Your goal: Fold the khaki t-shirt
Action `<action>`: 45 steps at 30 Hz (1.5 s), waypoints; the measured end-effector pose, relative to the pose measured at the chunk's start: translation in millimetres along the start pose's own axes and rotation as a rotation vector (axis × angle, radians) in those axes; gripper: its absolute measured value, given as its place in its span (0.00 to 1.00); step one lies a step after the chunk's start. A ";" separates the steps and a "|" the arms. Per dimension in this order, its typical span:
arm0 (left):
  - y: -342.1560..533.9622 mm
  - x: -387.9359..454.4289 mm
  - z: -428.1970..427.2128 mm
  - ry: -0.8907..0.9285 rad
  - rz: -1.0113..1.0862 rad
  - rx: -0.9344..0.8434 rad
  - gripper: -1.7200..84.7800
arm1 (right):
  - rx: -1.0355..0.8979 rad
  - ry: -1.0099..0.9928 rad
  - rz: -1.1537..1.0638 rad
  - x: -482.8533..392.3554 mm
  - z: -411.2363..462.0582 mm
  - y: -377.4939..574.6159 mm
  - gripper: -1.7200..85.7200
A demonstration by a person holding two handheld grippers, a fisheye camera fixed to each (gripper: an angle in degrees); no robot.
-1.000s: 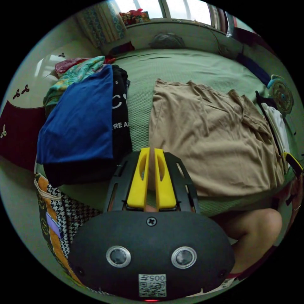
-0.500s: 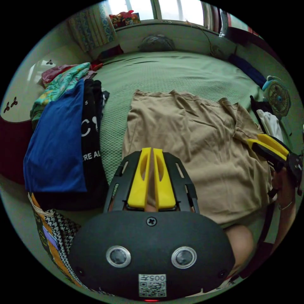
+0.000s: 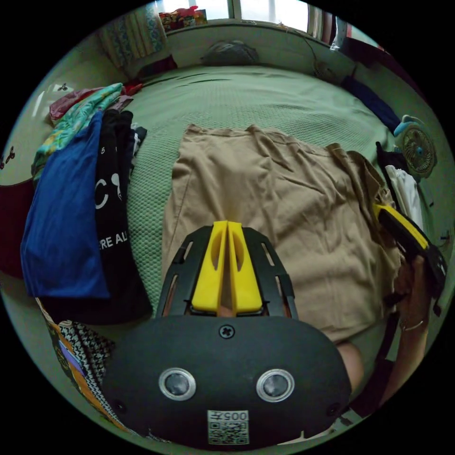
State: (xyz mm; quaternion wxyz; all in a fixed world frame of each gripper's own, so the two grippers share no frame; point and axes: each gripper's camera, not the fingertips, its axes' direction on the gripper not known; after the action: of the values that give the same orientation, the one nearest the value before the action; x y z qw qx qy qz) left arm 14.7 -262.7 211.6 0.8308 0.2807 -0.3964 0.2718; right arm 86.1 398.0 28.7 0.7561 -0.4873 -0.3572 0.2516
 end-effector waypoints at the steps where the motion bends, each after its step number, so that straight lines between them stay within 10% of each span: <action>1: 1.6 -1.1 -1.2 0.006 -0.003 -0.007 0.02 | -0.001 -0.009 0.011 6.1 -10.0 13.9 0.01; 19: 104.9 -38.7 -150.7 0.078 -0.031 0.159 0.12 | -0.097 0.027 0.040 78.4 -123.8 240.4 0.01; 45: 68.7 26.5 -174.1 -0.024 0.184 0.034 0.15 | -0.142 0.065 0.064 105.4 -141.7 275.1 0.01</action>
State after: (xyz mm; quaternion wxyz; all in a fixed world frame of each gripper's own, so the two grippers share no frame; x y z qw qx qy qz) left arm 70.7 -90.1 158.4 0.7925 0.2605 -0.4257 0.3504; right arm 253.7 505.5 -230.6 0.7224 -0.5586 -0.3338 0.2337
